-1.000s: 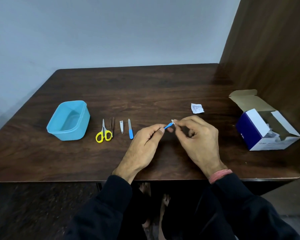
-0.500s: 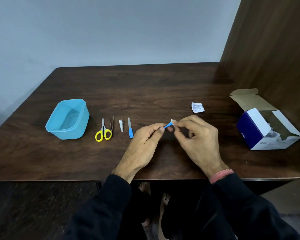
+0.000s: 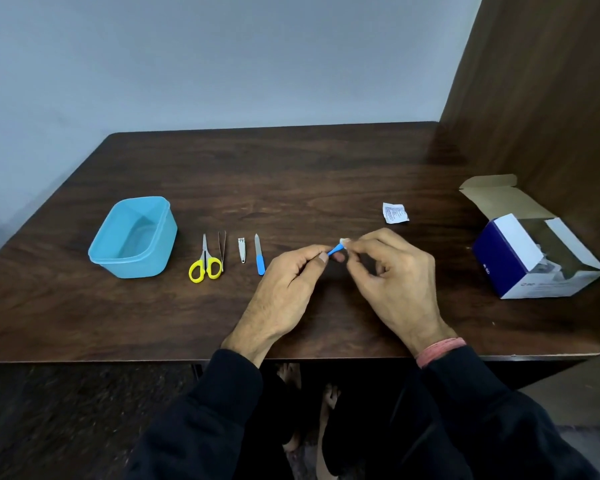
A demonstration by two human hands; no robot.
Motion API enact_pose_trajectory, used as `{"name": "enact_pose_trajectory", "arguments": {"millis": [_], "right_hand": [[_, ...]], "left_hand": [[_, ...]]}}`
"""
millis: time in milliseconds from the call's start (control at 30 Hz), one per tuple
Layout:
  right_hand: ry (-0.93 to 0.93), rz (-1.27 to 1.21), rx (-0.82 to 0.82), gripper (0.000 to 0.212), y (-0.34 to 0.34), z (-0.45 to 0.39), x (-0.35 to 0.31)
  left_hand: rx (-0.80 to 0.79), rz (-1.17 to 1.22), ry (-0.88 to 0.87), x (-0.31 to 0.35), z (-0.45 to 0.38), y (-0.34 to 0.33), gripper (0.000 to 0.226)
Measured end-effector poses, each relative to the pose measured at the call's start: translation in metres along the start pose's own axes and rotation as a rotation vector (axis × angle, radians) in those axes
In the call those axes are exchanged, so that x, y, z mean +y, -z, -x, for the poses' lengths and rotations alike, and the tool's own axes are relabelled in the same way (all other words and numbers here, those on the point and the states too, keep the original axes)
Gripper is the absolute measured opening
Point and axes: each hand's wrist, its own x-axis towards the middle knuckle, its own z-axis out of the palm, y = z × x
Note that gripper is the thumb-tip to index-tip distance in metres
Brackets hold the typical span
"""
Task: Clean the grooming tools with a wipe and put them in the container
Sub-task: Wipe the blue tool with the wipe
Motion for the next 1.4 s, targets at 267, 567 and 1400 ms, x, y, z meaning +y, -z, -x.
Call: {"name": "enact_pose_trajectory", "arguments": {"millis": [267,567,1400], "right_hand": [[0.014,-0.015,-0.01,0.011,0.0,0.0,0.001],[0.009,-0.016,-0.008,0.012,-0.001,0.001,0.002],[0.067,0.155,-0.187,0.029,-0.001,-0.006,-0.008]], "left_hand": [[0.008,-0.017,0.0,-0.002,0.0,0.001,0.035],[0.014,-0.002,0.004,-0.001,0.0,0.0,0.037],[-0.048,0.03,0.061,0.0,0.0,0.006,0.034]]}}
